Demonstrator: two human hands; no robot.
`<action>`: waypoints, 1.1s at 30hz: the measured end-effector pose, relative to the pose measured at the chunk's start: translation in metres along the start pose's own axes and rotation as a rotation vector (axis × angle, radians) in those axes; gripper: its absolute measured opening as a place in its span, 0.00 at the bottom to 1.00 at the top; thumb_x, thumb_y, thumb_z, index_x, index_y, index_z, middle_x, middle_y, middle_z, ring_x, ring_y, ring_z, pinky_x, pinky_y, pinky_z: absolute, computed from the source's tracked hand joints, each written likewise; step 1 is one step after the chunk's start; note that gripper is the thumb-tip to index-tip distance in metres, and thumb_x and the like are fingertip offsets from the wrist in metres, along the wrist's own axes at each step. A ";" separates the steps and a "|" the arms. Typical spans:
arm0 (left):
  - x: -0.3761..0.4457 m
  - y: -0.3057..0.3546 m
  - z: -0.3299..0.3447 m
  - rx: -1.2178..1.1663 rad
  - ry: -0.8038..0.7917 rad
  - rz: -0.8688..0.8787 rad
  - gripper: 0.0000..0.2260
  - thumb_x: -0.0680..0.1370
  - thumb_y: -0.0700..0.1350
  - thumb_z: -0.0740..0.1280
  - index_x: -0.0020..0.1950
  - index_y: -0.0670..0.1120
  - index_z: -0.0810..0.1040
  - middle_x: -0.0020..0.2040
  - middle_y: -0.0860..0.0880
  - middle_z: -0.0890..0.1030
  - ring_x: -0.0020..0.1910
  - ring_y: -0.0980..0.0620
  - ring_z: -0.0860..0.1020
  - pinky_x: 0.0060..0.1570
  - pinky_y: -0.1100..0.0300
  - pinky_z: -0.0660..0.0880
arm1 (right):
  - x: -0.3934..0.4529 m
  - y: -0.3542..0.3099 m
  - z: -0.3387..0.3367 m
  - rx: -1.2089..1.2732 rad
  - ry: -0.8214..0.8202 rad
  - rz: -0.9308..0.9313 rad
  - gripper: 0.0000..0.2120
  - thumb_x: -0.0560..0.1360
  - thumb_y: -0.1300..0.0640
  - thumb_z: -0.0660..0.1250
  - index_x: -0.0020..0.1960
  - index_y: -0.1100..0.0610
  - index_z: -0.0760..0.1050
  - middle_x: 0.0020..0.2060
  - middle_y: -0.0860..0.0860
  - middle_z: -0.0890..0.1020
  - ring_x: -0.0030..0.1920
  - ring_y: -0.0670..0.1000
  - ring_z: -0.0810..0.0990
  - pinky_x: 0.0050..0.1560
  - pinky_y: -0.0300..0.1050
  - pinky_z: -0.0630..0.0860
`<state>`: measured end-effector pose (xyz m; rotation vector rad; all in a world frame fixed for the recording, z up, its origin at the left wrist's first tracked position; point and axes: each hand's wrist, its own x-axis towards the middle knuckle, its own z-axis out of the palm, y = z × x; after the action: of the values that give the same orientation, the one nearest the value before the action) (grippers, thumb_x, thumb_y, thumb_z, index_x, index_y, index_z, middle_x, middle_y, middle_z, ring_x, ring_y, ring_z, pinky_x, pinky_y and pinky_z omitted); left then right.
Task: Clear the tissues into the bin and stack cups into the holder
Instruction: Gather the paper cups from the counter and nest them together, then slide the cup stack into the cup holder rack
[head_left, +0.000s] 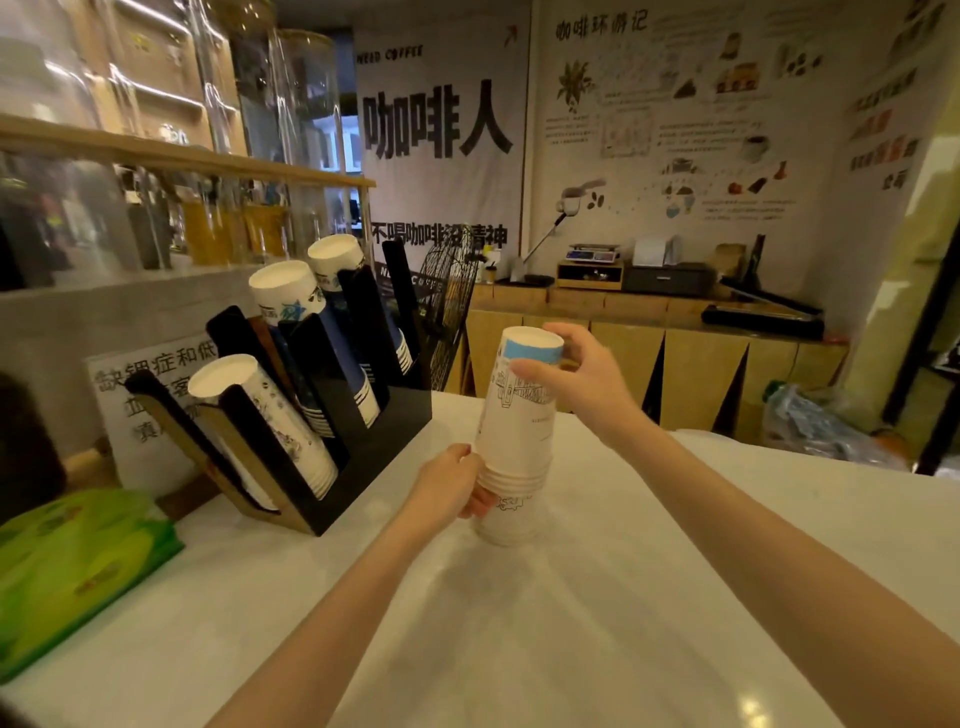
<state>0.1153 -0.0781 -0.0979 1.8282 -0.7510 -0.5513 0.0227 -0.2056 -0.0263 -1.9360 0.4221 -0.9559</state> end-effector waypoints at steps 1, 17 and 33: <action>0.000 -0.005 0.002 0.007 -0.009 -0.025 0.09 0.76 0.42 0.53 0.51 0.47 0.72 0.33 0.45 0.80 0.30 0.48 0.78 0.36 0.57 0.74 | -0.001 0.004 0.003 -0.006 -0.015 0.010 0.32 0.65 0.48 0.74 0.65 0.53 0.67 0.55 0.47 0.76 0.55 0.50 0.76 0.48 0.42 0.77; -0.004 -0.049 0.007 0.178 0.019 0.080 0.28 0.74 0.56 0.62 0.72 0.55 0.56 0.66 0.47 0.71 0.60 0.49 0.74 0.56 0.55 0.74 | -0.016 0.038 0.009 -0.022 -0.344 0.321 0.40 0.66 0.50 0.74 0.71 0.50 0.57 0.58 0.48 0.70 0.57 0.49 0.70 0.55 0.46 0.71; -0.012 -0.048 0.010 0.168 -0.044 0.235 0.37 0.70 0.52 0.71 0.73 0.56 0.54 0.66 0.50 0.74 0.55 0.57 0.73 0.56 0.62 0.72 | -0.049 0.083 0.019 0.229 -0.331 0.566 0.30 0.66 0.53 0.74 0.65 0.51 0.66 0.47 0.45 0.78 0.47 0.46 0.78 0.41 0.41 0.76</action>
<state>0.1117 -0.0635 -0.1459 1.8519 -1.0533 -0.3857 0.0129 -0.2083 -0.1245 -1.5952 0.5939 -0.2960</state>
